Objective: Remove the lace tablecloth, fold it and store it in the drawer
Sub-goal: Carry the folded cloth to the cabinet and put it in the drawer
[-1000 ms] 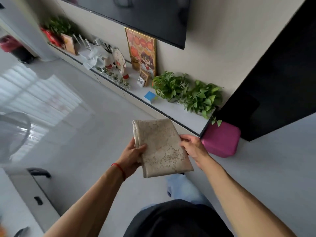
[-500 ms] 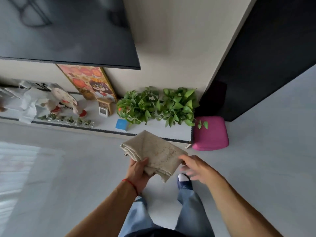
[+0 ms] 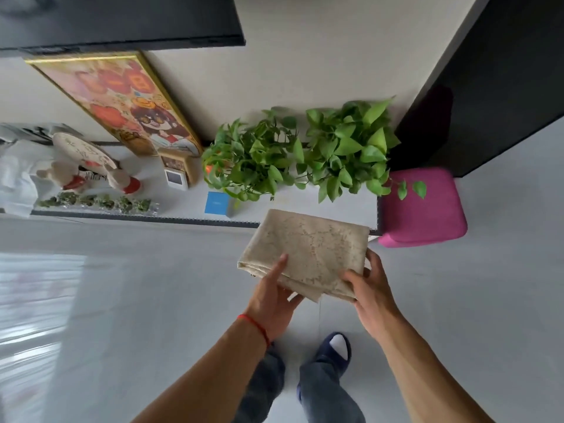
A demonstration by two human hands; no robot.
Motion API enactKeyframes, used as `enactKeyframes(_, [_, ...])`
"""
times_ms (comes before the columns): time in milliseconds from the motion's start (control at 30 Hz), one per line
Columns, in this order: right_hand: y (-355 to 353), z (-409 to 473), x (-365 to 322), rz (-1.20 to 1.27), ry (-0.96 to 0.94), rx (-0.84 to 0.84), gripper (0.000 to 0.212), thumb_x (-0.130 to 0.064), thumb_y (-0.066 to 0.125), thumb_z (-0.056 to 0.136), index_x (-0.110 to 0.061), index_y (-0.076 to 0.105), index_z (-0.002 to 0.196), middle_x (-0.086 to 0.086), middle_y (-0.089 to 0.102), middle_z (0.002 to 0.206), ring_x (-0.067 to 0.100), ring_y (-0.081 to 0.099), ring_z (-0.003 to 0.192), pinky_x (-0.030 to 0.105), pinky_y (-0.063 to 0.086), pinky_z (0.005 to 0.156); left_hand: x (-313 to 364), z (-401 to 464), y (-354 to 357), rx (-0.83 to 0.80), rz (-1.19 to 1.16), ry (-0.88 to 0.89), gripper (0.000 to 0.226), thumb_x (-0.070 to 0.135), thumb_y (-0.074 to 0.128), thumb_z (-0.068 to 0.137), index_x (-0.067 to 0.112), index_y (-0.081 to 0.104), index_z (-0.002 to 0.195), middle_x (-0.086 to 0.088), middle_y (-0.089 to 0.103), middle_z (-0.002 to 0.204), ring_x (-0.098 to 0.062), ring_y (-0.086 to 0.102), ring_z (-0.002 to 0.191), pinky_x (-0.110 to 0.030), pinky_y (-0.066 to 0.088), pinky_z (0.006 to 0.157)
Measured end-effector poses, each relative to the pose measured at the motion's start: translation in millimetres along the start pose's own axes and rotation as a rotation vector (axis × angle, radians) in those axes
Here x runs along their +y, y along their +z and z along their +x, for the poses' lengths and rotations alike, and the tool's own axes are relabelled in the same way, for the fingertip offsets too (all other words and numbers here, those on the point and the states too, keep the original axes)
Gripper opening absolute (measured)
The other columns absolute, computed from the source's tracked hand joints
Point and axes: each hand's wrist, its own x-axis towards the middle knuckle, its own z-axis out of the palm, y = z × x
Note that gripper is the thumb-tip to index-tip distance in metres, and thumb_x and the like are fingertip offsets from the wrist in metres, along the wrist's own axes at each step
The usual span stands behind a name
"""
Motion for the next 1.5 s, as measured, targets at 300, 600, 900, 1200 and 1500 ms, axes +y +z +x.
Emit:
enactKeyframes(300, [1.8, 217.7, 82.3, -0.212, -0.312, 0.017, 0.063, 0.007, 0.066, 0.083, -0.042, 0.067, 0.124, 0.004, 0.074, 0.115, 0.016, 0.077, 0.094, 0.029, 0.065, 0.074, -12.0, 223.8, -65.9, 0.017, 0.066, 0.113, 0.035, 0.005, 0.067, 0.091, 0.010, 0.064, 0.125, -0.011, 0.078, 0.100, -0.028, 0.072, 0.101, -0.045, 0.061, 0.089])
enactKeyframes(600, [3.0, 356.0, 104.7, -1.178, -1.126, 0.654, 0.058, -0.016, 0.062, 0.090, 0.004, 0.052, 0.143, 0.026, 0.061, 0.122, 0.044, 0.054, 0.105, 0.055, 0.044, 0.084, 33.1, 360.8, -127.1, -0.190, 1.056, 0.561, 0.072, 0.073, 0.059, 0.087, 0.001, 0.071, 0.083, -0.020, 0.074, 0.073, -0.029, 0.069, 0.060, -0.035, 0.055, 0.052])
enactKeyframes(900, [-30.9, 378.0, 150.3, -1.072, -1.964, 0.277, 0.022, -0.023, 0.052, 0.092, -0.013, 0.058, 0.111, 0.008, 0.060, 0.113, 0.030, 0.053, 0.099, 0.043, 0.034, 0.085, 49.5, 420.8, -172.1, -0.626, 1.334, 0.379, 0.041, 0.031, 0.078, 0.089, 0.003, 0.064, 0.117, -0.019, 0.074, 0.119, -0.032, 0.069, 0.106, -0.047, 0.059, 0.090])
enactKeyframes(1200, [-56.3, 421.2, 226.4, -1.287, -0.603, 0.057, 0.023, -0.029, 0.063, 0.094, -0.022, 0.063, 0.117, -0.002, 0.064, 0.113, 0.020, 0.063, 0.100, 0.032, 0.045, 0.083, 24.9, 451.1, -210.5, 0.078, 0.828, 0.215, 0.021, 0.013, 0.074, 0.093, 0.000, 0.068, 0.109, -0.020, 0.056, 0.121, -0.037, 0.062, 0.106, -0.052, 0.058, 0.091])
enactKeyframes(1500, [-55.0, 456.7, 218.3, 0.619, 0.013, -0.086, 0.070, -0.035, 0.037, 0.104, 0.003, 0.022, 0.161, 0.025, 0.038, 0.162, 0.041, 0.040, 0.149, 0.057, 0.032, 0.121, -2.7, 475.4, -194.2, -0.070, -0.109, 0.199, 0.030, 0.005, 0.034, 0.087, 0.003, 0.046, 0.114, -0.022, 0.044, 0.140, -0.051, 0.048, 0.131, -0.065, 0.039, 0.113])
